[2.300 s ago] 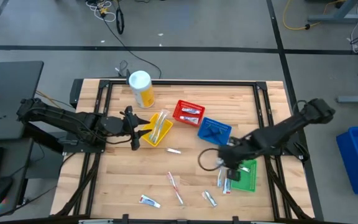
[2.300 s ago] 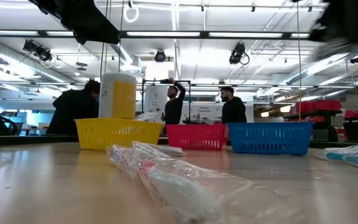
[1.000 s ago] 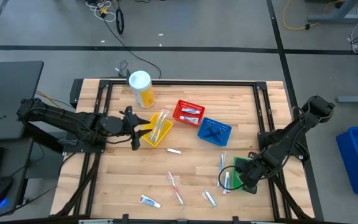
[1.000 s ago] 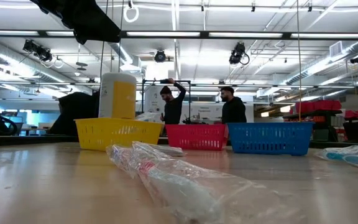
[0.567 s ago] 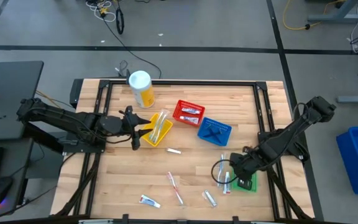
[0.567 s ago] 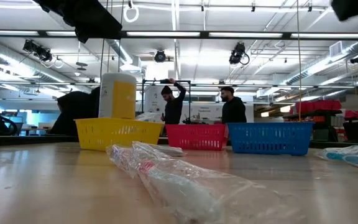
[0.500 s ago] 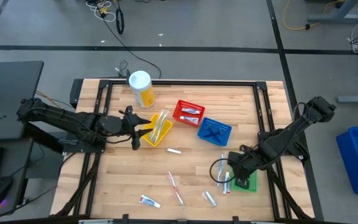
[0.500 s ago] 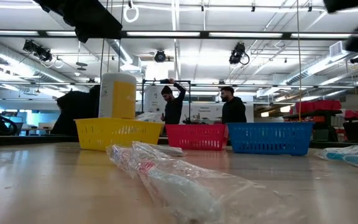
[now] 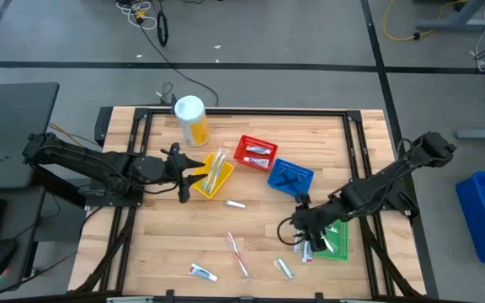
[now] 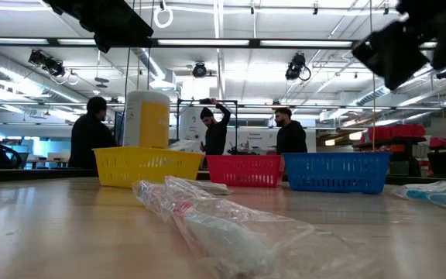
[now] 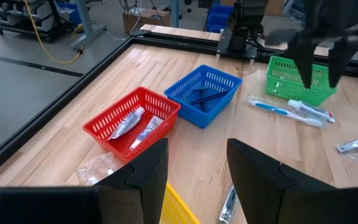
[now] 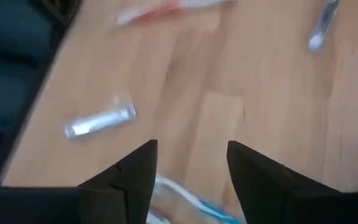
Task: Pick & Place Travel size toiletries
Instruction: Put the blue toothbrush into the yellow bin
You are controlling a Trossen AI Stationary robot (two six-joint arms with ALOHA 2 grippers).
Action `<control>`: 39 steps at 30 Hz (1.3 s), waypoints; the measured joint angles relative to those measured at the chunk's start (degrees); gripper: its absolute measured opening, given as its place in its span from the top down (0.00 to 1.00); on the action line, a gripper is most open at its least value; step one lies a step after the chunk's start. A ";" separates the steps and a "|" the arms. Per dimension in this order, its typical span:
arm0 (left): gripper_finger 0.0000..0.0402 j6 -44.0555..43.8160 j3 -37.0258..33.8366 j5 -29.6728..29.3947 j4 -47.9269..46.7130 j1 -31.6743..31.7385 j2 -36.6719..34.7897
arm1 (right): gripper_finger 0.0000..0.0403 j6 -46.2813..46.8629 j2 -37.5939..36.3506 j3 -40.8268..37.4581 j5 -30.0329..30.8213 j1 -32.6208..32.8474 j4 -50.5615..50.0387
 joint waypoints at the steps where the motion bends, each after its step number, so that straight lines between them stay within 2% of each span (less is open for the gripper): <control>1: 0.57 0.00 0.00 0.00 -0.02 0.00 -0.01 | 0.49 -1.07 0.25 -1.17 -0.24 -0.16 0.56; 10: 0.57 0.81 0.00 -0.01 0.17 0.00 -0.02 | 0.47 -14.38 3.99 -9.38 -0.31 -0.72 1.42; 17: 0.57 0.69 0.00 -0.06 0.27 0.00 -0.02 | 0.50 -19.89 8.09 -9.95 -0.44 -3.15 4.10; 23: 0.57 0.46 0.00 -0.21 0.30 0.01 -0.02 | 0.54 -25.38 10.47 -9.90 -4.93 -4.77 4.33; 29: 0.57 0.46 0.00 -0.22 0.16 0.00 -0.02 | 0.63 -28.82 11.66 -9.82 -5.58 -5.17 4.66; 39: 0.57 2.05 0.00 -0.24 0.18 0.00 -0.02 | 0.86 -23.94 11.79 -9.82 -6.29 -5.20 5.51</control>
